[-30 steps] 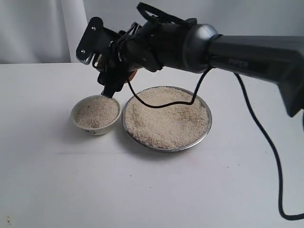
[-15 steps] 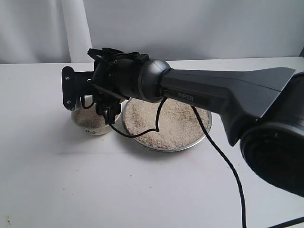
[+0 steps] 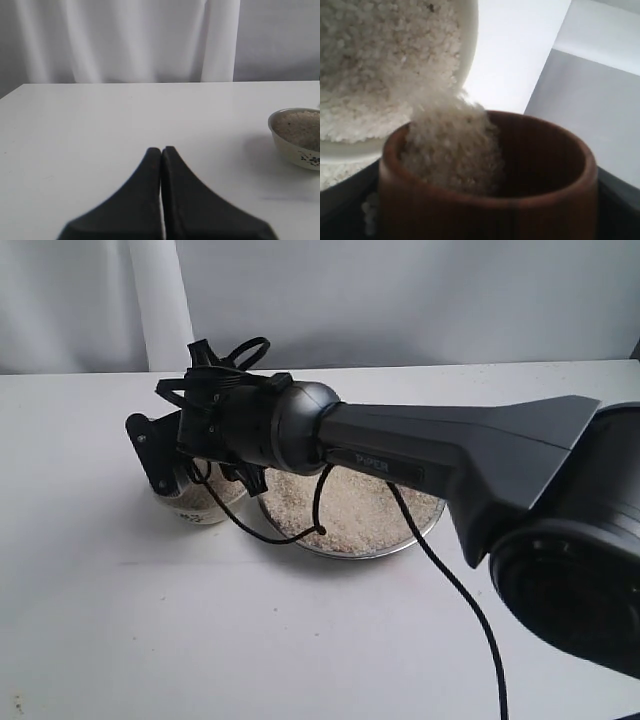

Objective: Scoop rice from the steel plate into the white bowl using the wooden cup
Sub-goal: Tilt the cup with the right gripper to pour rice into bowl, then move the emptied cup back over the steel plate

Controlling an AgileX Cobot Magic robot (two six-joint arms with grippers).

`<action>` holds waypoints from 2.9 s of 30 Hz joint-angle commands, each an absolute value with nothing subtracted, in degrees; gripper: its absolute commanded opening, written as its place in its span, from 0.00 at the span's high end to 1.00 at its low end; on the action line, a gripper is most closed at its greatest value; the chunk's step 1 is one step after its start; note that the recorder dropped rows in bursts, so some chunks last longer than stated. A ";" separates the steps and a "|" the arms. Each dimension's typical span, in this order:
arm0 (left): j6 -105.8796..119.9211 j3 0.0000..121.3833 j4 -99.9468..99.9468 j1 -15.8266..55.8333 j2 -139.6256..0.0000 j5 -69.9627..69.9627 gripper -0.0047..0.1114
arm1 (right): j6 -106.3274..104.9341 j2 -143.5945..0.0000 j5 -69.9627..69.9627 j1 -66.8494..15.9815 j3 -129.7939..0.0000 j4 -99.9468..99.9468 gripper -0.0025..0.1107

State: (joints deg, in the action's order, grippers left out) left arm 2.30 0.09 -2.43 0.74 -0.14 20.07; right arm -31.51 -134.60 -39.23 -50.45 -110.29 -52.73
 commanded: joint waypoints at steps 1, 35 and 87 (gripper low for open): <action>2.08 0.00 -2.40 0.89 0.00 19.74 0.96 | -31.90 -135.56 -40.76 -50.86 -110.77 -56.17 0.98; 2.08 0.00 -2.40 0.89 0.00 19.74 0.96 | -38.74 -135.73 -40.26 -52.64 -110.77 -67.20 0.98; 2.08 0.00 -2.40 0.89 0.00 19.74 0.96 | -47.13 -119.59 -69.96 -38.22 -110.51 -22.43 0.98</action>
